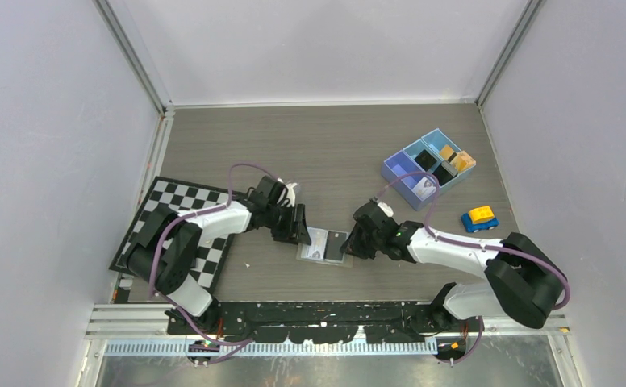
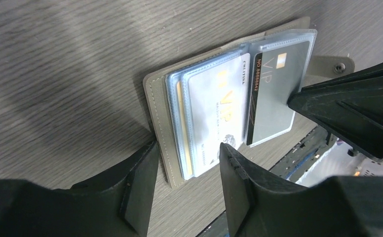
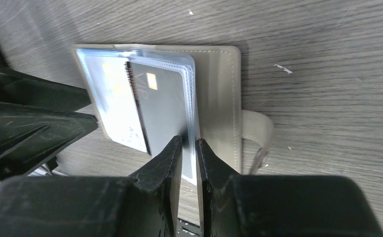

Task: Put the credit cards into the card holder
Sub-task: Turn over the card slot in the card holder.

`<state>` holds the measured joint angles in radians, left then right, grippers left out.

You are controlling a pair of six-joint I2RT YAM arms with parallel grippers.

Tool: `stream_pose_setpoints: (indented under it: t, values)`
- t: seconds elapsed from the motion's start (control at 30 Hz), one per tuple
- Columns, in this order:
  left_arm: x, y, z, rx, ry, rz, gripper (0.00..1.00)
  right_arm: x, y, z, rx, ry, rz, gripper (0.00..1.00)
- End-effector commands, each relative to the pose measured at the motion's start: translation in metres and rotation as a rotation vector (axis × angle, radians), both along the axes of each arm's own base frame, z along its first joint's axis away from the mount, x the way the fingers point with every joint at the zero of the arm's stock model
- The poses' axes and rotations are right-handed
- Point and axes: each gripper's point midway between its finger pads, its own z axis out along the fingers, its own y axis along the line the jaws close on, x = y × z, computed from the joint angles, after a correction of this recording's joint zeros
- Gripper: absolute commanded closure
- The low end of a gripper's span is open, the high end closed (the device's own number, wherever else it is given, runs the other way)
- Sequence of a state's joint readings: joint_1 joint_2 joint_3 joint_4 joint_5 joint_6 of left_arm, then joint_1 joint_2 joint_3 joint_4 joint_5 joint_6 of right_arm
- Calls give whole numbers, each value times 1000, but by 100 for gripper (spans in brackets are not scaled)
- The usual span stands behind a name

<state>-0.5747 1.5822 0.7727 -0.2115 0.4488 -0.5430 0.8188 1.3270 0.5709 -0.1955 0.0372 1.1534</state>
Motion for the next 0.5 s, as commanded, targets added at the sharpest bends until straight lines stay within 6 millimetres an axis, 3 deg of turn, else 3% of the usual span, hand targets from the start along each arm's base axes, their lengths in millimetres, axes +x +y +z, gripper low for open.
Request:
stream_pose_setpoints:
  t: [0.0, 0.47]
  values:
    - [-10, -5, -1, -48, 35, -9, 50, 13, 9, 25, 70, -94, -10, 79]
    - [-10, -12, 5, -88, 40, -19, 52, 19, 20, 50, 106, -156, 44, 78]
